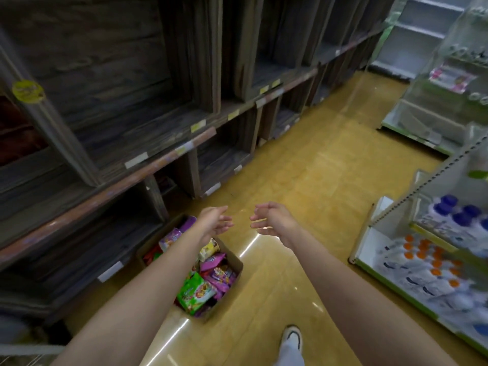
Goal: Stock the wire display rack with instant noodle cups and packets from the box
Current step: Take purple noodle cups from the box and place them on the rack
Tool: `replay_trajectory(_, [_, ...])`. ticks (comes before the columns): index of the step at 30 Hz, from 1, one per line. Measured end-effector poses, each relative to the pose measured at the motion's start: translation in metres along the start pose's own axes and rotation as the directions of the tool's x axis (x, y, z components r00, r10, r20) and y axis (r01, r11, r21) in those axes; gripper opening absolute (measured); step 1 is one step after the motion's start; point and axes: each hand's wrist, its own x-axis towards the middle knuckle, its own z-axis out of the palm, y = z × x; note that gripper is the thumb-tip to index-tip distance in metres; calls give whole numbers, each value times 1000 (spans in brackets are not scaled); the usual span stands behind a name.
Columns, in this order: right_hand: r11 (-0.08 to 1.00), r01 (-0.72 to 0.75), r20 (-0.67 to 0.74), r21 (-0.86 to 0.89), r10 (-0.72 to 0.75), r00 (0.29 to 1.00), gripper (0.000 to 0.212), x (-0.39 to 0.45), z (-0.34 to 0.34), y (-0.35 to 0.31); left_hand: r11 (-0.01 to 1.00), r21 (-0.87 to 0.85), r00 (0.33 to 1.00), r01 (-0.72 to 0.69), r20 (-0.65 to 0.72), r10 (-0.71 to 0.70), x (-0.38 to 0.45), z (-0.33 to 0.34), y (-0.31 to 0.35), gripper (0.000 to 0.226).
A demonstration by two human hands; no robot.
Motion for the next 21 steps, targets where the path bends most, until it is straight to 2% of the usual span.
replay_trajectory(5, [996,6,189,-92,11,982,13,48,-27,-12,999,-41,981,-7,-192,-1,19,22,8,33])
replay_trajectory(12, [966,54,412,-253,57,909,14,100,-57,-44,991,-121,907,-59,-420,3,11,40,16,32])
replay_trajectory(17, [925,89,535,-368,133,834,11,120,-22,-47,978,-206,830,-32,-551,-89,-4,19,-8,33])
replay_trajectory(21, [865,136,617,-483,226,753,13,129,22,-38,950,-300,771,-86,-624,-127,1,-5,-19,34])
